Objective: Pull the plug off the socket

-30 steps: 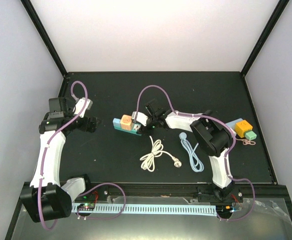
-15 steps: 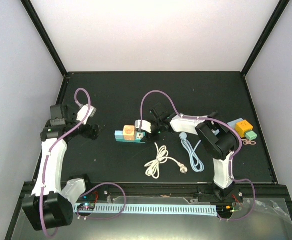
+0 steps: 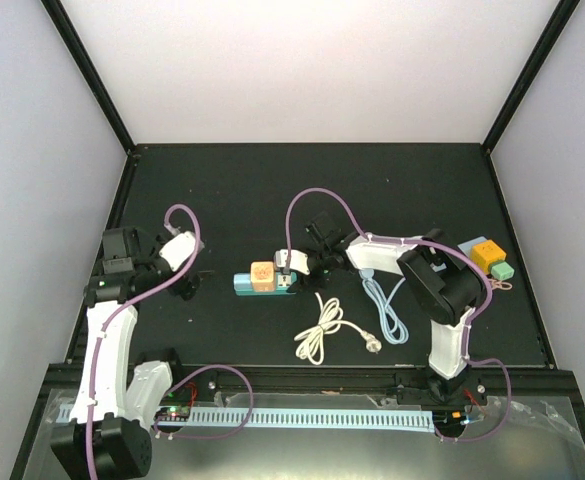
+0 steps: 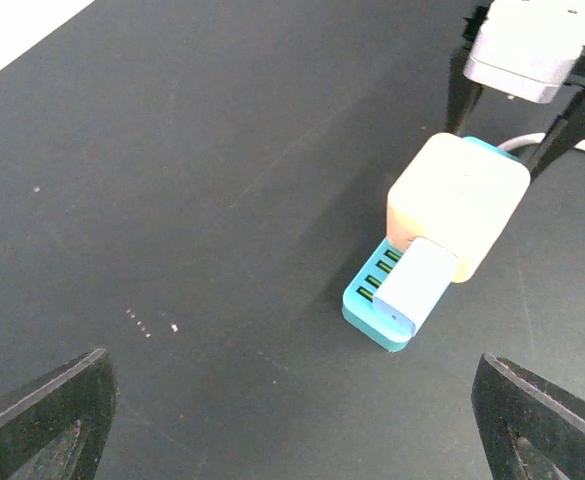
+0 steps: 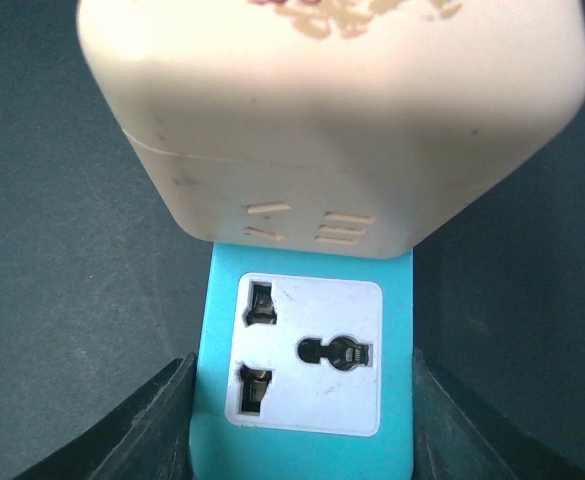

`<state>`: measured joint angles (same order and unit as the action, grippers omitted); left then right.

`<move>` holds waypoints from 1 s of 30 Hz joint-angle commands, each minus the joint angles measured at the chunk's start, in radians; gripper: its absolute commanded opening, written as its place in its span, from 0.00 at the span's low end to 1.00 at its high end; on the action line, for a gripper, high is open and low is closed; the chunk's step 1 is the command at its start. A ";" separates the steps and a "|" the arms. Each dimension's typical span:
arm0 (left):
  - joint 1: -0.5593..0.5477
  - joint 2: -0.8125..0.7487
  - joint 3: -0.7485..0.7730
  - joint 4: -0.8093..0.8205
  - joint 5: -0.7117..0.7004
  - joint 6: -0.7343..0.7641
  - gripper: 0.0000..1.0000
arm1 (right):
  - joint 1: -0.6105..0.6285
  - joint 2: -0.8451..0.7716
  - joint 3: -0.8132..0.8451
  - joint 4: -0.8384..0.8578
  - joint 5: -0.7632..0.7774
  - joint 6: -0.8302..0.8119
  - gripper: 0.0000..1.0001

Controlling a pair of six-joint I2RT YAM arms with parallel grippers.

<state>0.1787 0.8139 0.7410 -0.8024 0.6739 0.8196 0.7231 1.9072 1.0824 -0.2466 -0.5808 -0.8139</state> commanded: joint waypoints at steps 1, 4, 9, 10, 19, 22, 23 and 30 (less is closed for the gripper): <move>-0.016 0.035 -0.015 -0.054 0.089 0.138 0.99 | 0.004 -0.028 -0.046 -0.046 -0.025 -0.046 0.46; -0.037 0.092 -0.014 -0.085 0.092 0.192 0.99 | 0.003 -0.038 -0.042 -0.047 -0.037 -0.031 0.64; -0.058 0.136 -0.029 -0.087 0.136 0.258 0.99 | 0.003 -0.066 -0.018 -0.041 -0.062 0.029 0.87; -0.060 0.136 -0.040 -0.079 0.149 0.278 0.99 | 0.004 -0.075 -0.017 -0.037 -0.068 0.034 0.89; -0.087 0.149 -0.144 -0.007 0.161 0.465 0.99 | 0.009 -0.178 -0.011 0.035 -0.139 0.154 0.94; -0.093 0.174 -0.145 0.016 0.168 0.474 0.99 | 0.029 -0.181 0.016 0.039 -0.145 0.205 0.94; -0.098 0.184 -0.144 0.021 0.172 0.472 0.99 | 0.038 -0.180 0.023 0.038 -0.143 0.214 0.94; -0.162 0.255 -0.136 0.104 0.142 0.444 0.97 | 0.100 -0.147 0.052 0.049 -0.060 0.228 0.93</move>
<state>0.0505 1.0439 0.5934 -0.7841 0.7940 1.2457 0.7986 1.7424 1.0893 -0.2134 -0.6697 -0.6167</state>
